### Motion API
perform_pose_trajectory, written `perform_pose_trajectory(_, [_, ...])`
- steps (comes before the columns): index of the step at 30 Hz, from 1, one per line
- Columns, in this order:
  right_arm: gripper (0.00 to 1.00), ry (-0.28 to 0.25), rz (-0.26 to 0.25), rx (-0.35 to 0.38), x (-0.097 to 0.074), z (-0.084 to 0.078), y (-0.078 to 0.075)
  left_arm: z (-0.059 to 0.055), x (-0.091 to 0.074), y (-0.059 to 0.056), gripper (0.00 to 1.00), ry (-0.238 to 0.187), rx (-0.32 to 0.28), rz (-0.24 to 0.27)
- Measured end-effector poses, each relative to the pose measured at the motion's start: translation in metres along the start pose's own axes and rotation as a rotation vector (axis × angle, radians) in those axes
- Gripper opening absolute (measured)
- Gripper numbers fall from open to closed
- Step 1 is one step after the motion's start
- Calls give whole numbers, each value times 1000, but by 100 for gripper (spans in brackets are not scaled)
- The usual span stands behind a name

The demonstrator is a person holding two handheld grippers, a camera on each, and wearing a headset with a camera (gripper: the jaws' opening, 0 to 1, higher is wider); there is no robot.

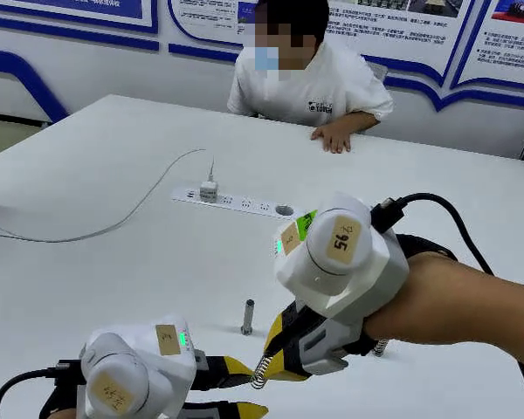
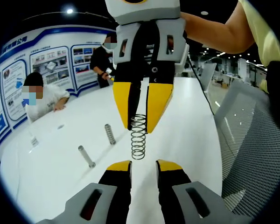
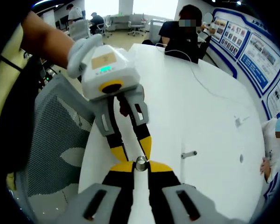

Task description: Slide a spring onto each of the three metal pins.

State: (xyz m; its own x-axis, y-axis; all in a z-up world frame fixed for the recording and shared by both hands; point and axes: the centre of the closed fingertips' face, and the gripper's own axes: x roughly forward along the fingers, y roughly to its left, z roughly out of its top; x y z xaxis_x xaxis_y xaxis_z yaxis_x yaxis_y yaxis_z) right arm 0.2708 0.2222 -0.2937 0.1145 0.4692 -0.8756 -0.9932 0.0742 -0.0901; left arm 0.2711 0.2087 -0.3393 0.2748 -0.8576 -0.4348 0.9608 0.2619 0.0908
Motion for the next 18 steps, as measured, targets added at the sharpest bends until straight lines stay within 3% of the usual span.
perform_pose_trajectory(18, [12, -9, -49, 4, -16, 9, -28, -5, -10, 16, 34, -9, -49, 66])
